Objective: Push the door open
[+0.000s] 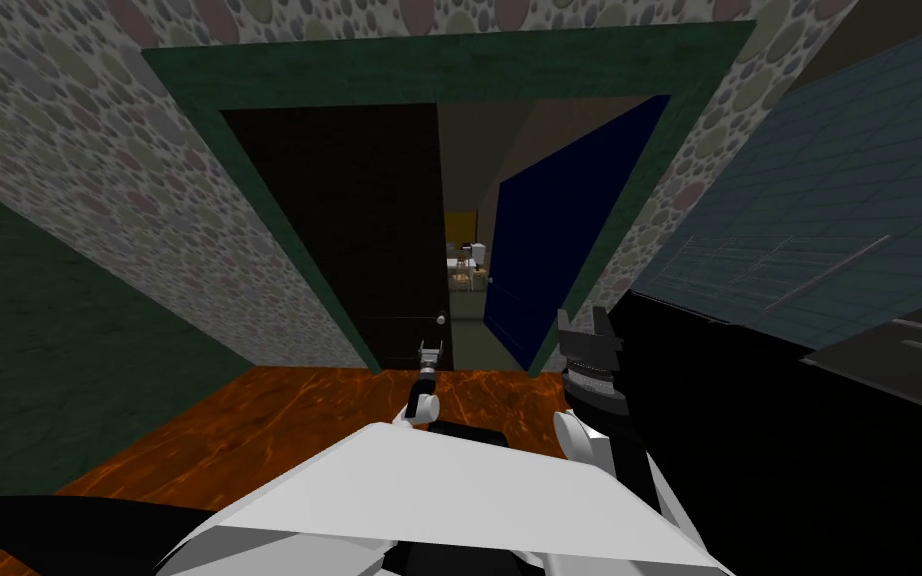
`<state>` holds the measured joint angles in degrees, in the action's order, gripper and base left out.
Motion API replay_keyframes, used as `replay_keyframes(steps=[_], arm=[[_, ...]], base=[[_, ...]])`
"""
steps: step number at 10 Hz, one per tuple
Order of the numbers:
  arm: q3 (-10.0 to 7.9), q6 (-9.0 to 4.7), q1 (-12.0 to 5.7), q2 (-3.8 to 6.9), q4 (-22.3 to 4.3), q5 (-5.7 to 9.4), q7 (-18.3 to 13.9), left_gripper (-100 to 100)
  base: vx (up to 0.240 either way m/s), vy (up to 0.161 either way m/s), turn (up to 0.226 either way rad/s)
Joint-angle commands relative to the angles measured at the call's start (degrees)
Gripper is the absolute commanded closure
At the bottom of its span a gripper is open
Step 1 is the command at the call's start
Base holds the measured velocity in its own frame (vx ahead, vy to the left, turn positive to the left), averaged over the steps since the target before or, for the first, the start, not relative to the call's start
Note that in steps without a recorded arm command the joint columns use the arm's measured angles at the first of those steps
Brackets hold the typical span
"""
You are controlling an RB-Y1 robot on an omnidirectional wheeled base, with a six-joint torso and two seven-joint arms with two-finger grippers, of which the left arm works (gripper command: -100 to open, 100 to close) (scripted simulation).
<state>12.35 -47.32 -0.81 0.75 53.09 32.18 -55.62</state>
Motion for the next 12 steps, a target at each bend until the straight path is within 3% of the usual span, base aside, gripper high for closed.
replay_keyframes(steps=[1,7,10,11,12], arm=[[0.22,-0.56,-0.77,-0.37,-2.08,0.64,-1.48,-100],[1.27,-2.62,-3.23,-2.56,-9.64,2.92,-6.56,-100],[1.55,-3.17,-3.89,-3.3,-11.65,3.53,-7.92,-100],[1.5,-2.98,-3.75,-3.19,-11.21,3.43,-7.59,-100],[1.39,-3.07,-3.89,-1.38,-11.47,3.53,-7.83,-100]], base=[[0.067,0.068,-0.11],[0.061,0.083,-0.107],[0.058,0.078,-0.069],[0.02,0.022,-0.006],[0.094,0.006,-0.019]])
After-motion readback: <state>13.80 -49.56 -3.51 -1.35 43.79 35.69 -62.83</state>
